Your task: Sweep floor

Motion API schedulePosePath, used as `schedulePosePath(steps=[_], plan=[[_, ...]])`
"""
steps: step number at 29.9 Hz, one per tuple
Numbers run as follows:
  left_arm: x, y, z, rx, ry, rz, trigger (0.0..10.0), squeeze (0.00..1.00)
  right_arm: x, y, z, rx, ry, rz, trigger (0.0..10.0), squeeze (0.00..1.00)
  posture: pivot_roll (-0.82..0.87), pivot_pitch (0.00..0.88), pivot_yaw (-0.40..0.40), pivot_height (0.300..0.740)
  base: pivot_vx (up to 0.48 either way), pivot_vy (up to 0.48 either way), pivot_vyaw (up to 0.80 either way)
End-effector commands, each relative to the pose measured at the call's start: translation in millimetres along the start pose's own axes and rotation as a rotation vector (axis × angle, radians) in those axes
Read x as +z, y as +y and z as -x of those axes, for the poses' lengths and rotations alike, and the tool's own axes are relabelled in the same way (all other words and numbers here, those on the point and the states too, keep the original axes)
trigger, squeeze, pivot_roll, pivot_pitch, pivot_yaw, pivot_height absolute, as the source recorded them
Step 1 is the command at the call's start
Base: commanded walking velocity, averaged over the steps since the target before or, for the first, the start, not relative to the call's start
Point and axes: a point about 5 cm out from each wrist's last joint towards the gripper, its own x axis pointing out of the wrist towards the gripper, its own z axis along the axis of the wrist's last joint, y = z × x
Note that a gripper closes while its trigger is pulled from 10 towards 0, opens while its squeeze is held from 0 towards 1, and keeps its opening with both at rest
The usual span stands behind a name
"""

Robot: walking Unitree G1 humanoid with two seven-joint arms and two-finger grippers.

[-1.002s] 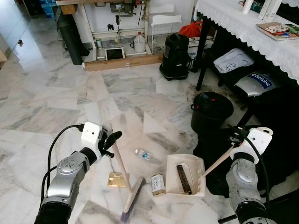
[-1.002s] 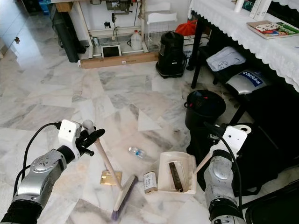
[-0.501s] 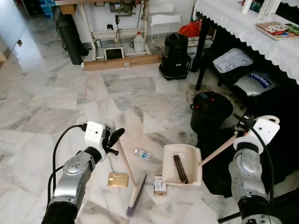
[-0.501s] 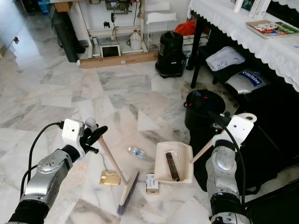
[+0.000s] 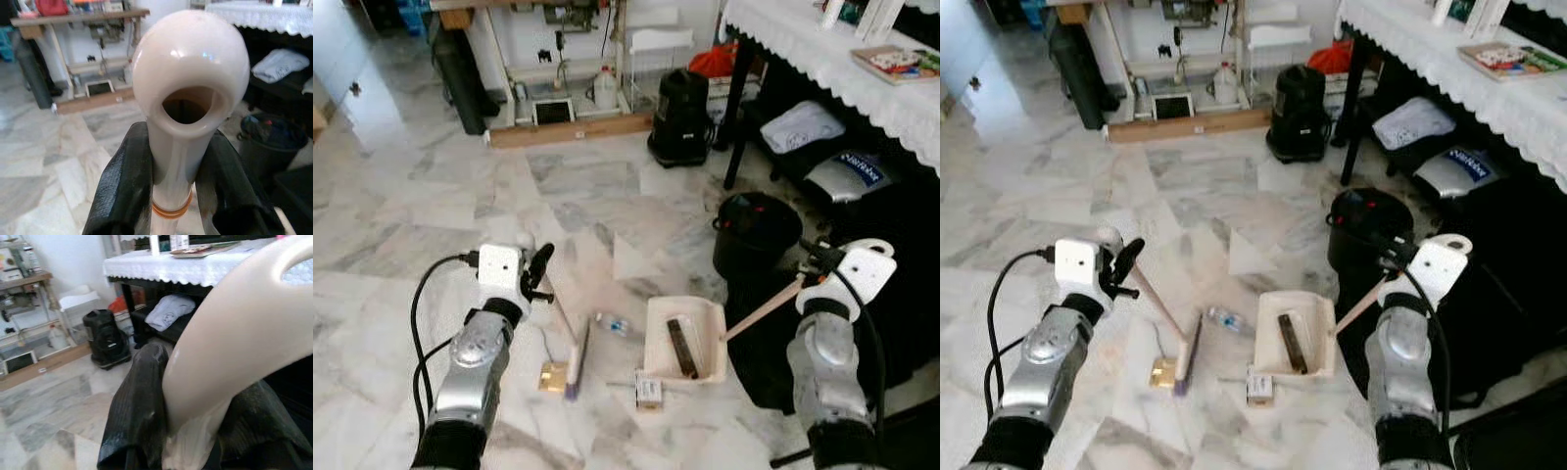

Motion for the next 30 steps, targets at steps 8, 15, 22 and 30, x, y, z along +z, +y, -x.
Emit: schedulePosePath(steps=[8, 15, 22, 30], plan=[[7.6, -6.3, -1.0, 0.016, -0.079, -0.047, 10.0, 0.00, 17.8, 7.2, 7.8, 0.054, -0.068, -0.005, 10.0, 0.00, -0.15, 0.000, -0.017, 0.740, 0.000, 0.000, 0.00], [4.4, -10.6, 3.6, 0.028, -0.086, -0.045, 10.0, 0.00, 13.6, 10.0, 18.2, 0.074, -0.058, 0.016, 10.0, 0.00, -0.15, 0.000, -0.023, 0.740, 0.000, 0.000, 0.12], [2.9, -9.8, 5.2, 0.036, -0.087, -0.052, 10.0, 0.00, 13.7, 11.6, 20.5, 0.082, -0.052, 0.022, 10.0, 0.00, -0.15, 0.000, -0.022, 0.740, 0.000, 0.000, 0.77], [1.1, -8.3, 7.4, 0.041, -0.083, -0.059, 10.0, 0.00, 14.3, 12.8, 20.4, 0.077, -0.051, 0.009, 10.0, 0.00, -0.15, 0.000, -0.019, 0.740, 0.000, 0.000, 0.80]])
